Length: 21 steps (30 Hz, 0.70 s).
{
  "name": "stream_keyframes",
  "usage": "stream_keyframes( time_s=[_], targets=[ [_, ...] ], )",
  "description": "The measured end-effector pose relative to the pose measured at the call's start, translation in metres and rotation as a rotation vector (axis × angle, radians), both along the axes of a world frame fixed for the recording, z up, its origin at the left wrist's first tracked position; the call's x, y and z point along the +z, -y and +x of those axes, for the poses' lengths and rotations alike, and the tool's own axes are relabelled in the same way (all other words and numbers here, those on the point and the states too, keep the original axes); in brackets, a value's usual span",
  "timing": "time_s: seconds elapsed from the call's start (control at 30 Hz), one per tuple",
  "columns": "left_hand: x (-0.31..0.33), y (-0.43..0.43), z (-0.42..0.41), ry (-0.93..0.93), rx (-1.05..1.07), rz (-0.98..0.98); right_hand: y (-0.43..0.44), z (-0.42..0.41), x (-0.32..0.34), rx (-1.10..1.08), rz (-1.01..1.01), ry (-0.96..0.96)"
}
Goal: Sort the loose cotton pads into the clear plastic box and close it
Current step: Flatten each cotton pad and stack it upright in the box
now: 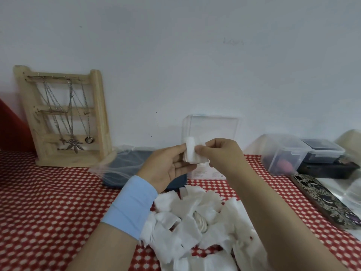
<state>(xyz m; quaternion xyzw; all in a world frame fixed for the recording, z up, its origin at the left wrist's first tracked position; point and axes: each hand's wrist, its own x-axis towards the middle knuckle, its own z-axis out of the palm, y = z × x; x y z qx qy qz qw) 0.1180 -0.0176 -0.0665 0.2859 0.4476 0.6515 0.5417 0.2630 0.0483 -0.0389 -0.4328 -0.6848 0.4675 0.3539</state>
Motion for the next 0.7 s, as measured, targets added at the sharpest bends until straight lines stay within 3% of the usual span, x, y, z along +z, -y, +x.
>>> stream_keyframes(
  time_s=[0.17, 0.47, 0.6, 0.63, 0.7],
  targets=[
    [0.001, 0.001, 0.0, -0.015, 0.074, -0.003, 0.004, -0.002, 0.004, 0.009, -0.154, -0.153],
    [0.005, 0.002, 0.002, -0.006, 0.006, 0.025, 0.003, -0.006, -0.004, -0.013, -0.095, -0.101],
    [0.006, 0.006, -0.007, -0.239, -0.033, -0.015, 0.002, -0.008, -0.006, 0.006, -0.16, -0.175],
    [0.006, 0.007, -0.012, -0.305, -0.017, -0.044, 0.002, -0.007, -0.006, -0.005, -0.115, -0.145],
    [0.004, 0.01, -0.024, -0.322, 0.025, -0.079, -0.001, -0.002, -0.007, 0.003, 0.243, 0.076]
  ],
)
